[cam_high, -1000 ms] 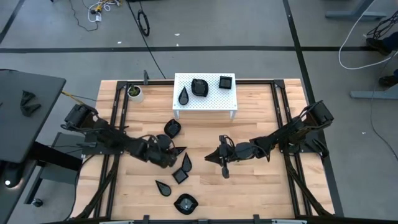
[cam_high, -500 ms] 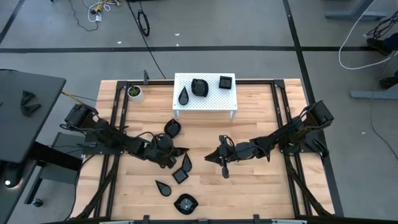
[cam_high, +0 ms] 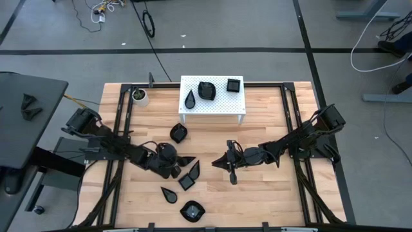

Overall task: Pick & Place Mini shaped plates
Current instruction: Stack the black drop-shaped plate on top of the other black drop-shaped plate on the shelf

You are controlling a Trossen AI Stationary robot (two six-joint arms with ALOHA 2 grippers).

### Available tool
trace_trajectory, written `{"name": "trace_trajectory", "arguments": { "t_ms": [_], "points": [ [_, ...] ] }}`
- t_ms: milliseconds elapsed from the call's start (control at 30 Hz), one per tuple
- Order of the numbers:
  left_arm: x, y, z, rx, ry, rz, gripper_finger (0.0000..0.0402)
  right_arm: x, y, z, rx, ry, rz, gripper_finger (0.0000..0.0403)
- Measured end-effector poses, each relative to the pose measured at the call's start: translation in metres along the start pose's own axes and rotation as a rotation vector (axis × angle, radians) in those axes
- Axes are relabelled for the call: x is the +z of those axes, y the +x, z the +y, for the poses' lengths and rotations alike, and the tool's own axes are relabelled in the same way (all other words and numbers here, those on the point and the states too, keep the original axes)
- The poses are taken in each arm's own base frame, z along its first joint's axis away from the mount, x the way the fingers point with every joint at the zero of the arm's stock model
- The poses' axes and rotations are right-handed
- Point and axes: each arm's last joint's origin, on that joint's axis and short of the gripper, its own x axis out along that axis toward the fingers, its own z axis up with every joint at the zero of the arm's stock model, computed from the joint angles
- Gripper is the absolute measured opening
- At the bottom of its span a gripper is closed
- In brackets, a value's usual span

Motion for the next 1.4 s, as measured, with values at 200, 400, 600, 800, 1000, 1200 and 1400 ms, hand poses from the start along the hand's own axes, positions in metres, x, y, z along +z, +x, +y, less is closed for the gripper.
{"name": "trace_trajectory", "arguments": {
  "t_ms": [200, 400, 600, 800, 1000, 1200, 1400],
  "points": [
    [0.013, -0.013, -0.011, 0.009, -0.123, -0.153, 0.0003, 0.0, 0.0, 0.0, 0.0, -0.002, 0.0, 0.0036],
    [0.06, -0.034, -0.035, 0.035, -0.08, -0.371, 0.0002, 0.001, 0.0, 0.0, 0.001, -0.002, -0.006, 0.0036],
    [0.138, -0.056, -0.039, 0.198, -0.082, -0.553, 0.0001, 0.001, 0.0, 0.0, 0.001, -0.002, -0.008, 0.0036],
    [0.194, -0.047, 0.001, 0.406, -0.187, -0.557, 0.0001, 0.001, 0.0, 0.0, 0.001, -0.001, -0.008, 0.0036],
    [0.21, -0.029, 0.046, 0.449, -0.396, -0.507, 0.0003, 0.002, 0.0, 0.0, 0.002, 0.004, -0.016, 0.0036],
    [0.206, -0.011, 0.062, 0.472, -0.471, -0.476, 0.0005, 0.002, 0.0, 0.0, 0.001, 0.004, -0.016, 0.0036],
    [0.205, -0.001, 0.062, 0.452, -0.483, -0.459, 0.0006, 0.003, 0.0, 0.0, 0.005, 0.007, -0.026, 0.0036]
  ]
}}
